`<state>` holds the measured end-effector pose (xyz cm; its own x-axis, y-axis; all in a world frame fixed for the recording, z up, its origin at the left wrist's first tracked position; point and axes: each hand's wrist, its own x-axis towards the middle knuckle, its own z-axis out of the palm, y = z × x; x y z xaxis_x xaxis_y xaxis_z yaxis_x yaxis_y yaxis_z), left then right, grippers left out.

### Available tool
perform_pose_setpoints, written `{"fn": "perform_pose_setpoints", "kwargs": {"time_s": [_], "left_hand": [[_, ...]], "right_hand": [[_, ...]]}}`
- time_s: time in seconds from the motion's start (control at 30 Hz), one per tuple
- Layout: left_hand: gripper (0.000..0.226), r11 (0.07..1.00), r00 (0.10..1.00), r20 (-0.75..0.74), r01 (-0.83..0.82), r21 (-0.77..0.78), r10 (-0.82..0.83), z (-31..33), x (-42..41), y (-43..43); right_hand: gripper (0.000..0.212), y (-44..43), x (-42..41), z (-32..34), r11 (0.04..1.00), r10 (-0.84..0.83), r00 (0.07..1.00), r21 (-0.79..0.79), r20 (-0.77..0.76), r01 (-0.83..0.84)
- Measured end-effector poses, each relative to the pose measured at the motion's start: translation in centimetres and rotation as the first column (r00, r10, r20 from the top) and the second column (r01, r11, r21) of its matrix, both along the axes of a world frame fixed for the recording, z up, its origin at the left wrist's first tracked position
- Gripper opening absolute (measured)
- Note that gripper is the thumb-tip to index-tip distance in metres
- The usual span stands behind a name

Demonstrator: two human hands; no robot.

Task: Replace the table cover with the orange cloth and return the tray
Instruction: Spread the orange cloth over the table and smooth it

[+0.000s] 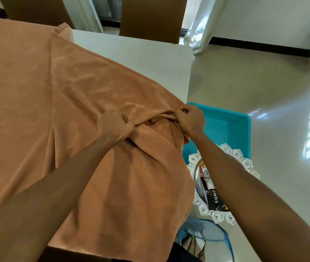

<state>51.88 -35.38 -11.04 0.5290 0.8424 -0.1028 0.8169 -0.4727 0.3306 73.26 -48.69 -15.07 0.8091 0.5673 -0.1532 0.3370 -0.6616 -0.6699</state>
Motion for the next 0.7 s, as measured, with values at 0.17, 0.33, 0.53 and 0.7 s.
{"fn": "perform_pose_setpoints", "kwargs": {"time_s": [0.17,0.33,0.53,0.7], "left_hand": [[0.055,0.996,0.997,-0.003,0.072,0.046,-0.072,-0.6,0.5,1.9],[0.045,0.998,0.997,0.066,0.041,0.046,-0.043,-1.6,2.5,4.2],[0.043,0.969,0.967,0.151,0.182,0.168,-0.207,-3.9,6.1,7.7],[0.061,0.951,0.950,-0.044,0.310,0.015,-0.309,-6.0,9.7,9.5]], "right_hand": [[0.029,2.8,1.0,1.2,0.989,-0.047,0.982,0.128,-0.184,0.071],[0.033,5.2,4.2,1.2,0.992,0.126,0.992,-0.006,-0.018,-0.126],[0.047,10.1,14.6,4.0,0.984,0.168,0.936,-0.114,0.309,-0.139],[0.045,13.9,18.0,4.2,0.914,0.161,0.929,-0.406,0.332,-0.012]]}}
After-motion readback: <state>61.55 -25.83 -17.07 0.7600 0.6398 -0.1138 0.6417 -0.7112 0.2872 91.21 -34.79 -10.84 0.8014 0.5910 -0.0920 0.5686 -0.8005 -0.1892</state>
